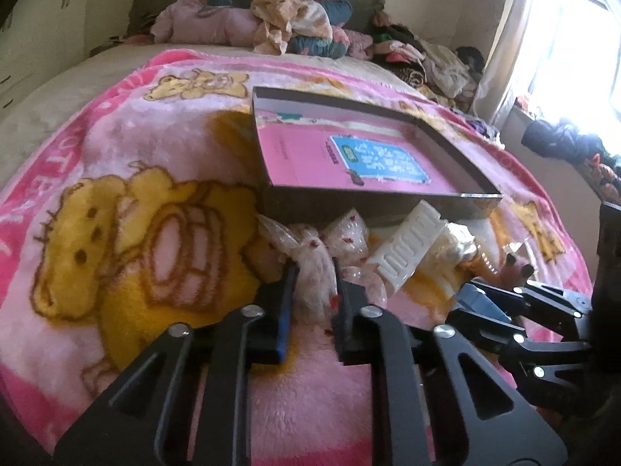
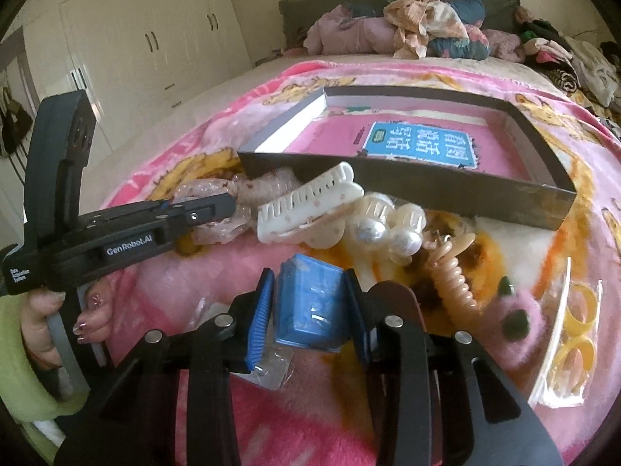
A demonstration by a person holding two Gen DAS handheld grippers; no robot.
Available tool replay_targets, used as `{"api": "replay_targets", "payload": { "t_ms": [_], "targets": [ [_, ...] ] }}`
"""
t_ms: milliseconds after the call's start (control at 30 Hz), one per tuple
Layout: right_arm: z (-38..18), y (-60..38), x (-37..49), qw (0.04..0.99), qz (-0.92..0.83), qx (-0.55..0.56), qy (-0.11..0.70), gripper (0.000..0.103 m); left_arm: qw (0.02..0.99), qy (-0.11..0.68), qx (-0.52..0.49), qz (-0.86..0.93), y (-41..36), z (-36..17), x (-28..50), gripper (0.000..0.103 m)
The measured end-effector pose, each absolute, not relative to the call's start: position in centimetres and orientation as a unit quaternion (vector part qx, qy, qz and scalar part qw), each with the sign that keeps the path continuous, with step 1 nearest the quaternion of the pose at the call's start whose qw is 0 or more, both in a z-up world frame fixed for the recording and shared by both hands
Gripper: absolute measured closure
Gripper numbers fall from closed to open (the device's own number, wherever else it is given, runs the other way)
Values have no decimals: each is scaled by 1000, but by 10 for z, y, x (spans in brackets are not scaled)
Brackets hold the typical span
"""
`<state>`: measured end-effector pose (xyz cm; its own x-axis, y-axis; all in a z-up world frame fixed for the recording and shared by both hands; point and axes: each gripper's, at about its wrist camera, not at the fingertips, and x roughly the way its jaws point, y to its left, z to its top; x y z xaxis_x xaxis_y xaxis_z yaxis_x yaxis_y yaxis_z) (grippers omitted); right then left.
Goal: Organize jewelry
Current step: 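Grasp the sheer red-dotted bow with the left gripper while the right grasps the blue clip, then lower the bow into the tray with the left gripper while the right drops the blue clip there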
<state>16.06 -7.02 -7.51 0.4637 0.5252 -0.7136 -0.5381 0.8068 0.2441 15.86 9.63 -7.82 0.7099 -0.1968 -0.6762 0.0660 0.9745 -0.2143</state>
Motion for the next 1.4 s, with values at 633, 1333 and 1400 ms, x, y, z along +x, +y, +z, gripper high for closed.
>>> {"api": "replay_targets", "payload": {
  "t_ms": [633, 1333, 1400],
  "targets": [
    [-27, -136, 174, 894, 261, 29, 364, 68, 940, 319, -49, -105, 45, -19, 167, 97],
    [-14, -190, 242, 920, 189, 45, 341, 68, 939, 327, -11, -101, 5, -25, 238, 97],
    [-15, -189, 249, 921, 185, 43, 341, 68, 939, 331, -10, -97, 6, -28, 246, 97]
  ]
}}
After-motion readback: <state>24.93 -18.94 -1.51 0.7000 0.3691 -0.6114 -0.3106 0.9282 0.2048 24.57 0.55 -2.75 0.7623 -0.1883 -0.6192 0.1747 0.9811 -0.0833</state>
